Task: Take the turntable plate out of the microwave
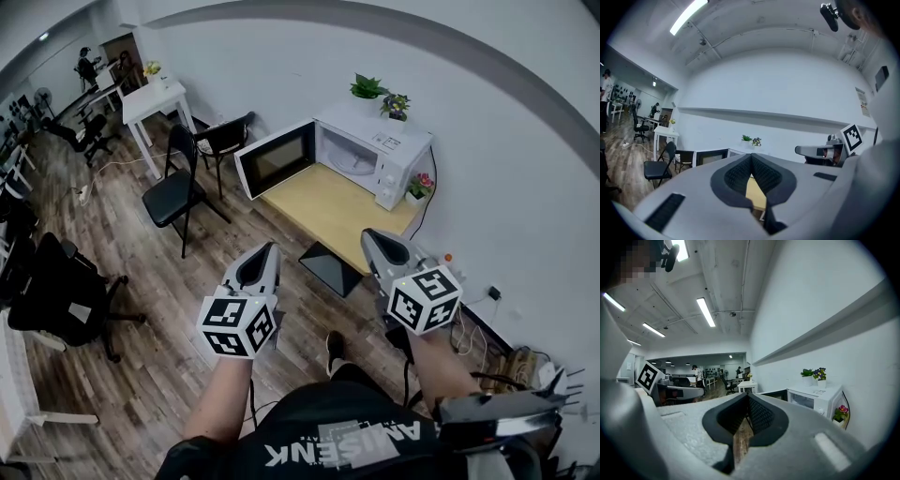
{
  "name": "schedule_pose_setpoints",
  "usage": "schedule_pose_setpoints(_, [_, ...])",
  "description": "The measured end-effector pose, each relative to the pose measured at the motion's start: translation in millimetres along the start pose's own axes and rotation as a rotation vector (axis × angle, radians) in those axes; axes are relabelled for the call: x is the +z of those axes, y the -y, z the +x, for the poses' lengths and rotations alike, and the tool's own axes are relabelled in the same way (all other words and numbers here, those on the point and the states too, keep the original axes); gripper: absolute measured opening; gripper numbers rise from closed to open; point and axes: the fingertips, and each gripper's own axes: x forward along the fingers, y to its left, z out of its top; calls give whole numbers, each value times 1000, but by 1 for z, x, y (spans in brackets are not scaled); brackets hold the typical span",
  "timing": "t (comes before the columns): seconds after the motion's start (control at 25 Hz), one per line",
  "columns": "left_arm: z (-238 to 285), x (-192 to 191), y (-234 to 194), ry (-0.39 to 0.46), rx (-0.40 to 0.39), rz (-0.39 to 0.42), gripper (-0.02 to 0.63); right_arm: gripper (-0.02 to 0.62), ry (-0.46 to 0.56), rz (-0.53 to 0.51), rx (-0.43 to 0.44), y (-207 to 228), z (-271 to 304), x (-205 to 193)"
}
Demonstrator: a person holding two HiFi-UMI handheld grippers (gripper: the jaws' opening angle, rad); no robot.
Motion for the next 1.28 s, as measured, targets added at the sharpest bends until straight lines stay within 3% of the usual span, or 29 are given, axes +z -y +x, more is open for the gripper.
schedule_pose_setpoints(0.2, [25,4,-26,-4,36,-15,2,3,6,9,26,13,35,2])
schedule_pose_setpoints(0.4, [62,7,-48,-24,50,17,2,3,109,-46,36,33,68,27])
schedule_pose_setpoints(0.92, [189,35,-92,-17,61,-55,2,3,73,-43,42,132,171,48])
schedule_pose_setpoints(1.28, [285,36,-91,-68,37,-22,2,3,53,-59,69,199,215,47])
